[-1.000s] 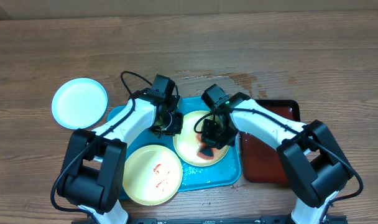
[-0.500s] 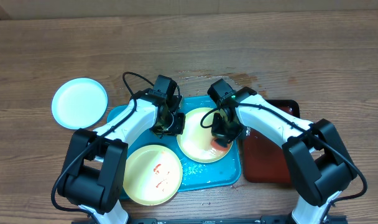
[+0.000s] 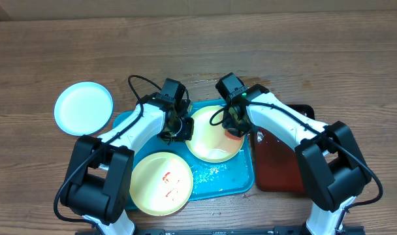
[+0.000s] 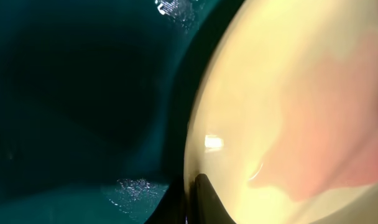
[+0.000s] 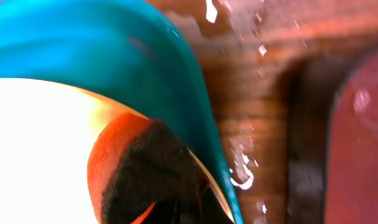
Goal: Clean dirty plates on tray and stack at the side
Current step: 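Scrub the yellow plate's red smear with the sponge, left gripper holding rim, then return the sponge with the right gripper to the dark tray and release, then lift the yellow plate with the left gripper and raise the right arm away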
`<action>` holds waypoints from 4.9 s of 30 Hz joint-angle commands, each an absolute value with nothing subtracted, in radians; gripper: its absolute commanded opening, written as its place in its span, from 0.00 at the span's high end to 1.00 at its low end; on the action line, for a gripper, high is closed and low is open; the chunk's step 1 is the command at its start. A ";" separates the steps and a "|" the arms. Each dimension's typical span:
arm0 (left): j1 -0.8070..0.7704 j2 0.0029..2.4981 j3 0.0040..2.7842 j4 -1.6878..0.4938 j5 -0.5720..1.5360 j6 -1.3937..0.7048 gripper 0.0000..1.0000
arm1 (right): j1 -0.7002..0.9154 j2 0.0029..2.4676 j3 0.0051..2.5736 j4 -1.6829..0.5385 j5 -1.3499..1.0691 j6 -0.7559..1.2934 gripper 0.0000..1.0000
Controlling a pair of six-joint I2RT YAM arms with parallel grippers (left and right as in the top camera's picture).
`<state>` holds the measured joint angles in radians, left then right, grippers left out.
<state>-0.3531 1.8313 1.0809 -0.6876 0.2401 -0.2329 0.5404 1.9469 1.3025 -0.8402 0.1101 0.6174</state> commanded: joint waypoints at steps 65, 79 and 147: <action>-0.342 1.844 1.074 -0.729 0.157 -0.210 0.96 | 0.393 1.657 1.671 -1.428 0.142 0.463 0.96; -0.342 1.844 1.074 -0.733 0.157 -0.210 0.95 | 0.234 1.661 1.238 -1.268 0.069 0.588 0.96; -0.553 1.513 1.331 -0.871 0.049 -0.312 0.96 | -0.203 1.639 1.853 -1.410 -0.115 0.409 0.44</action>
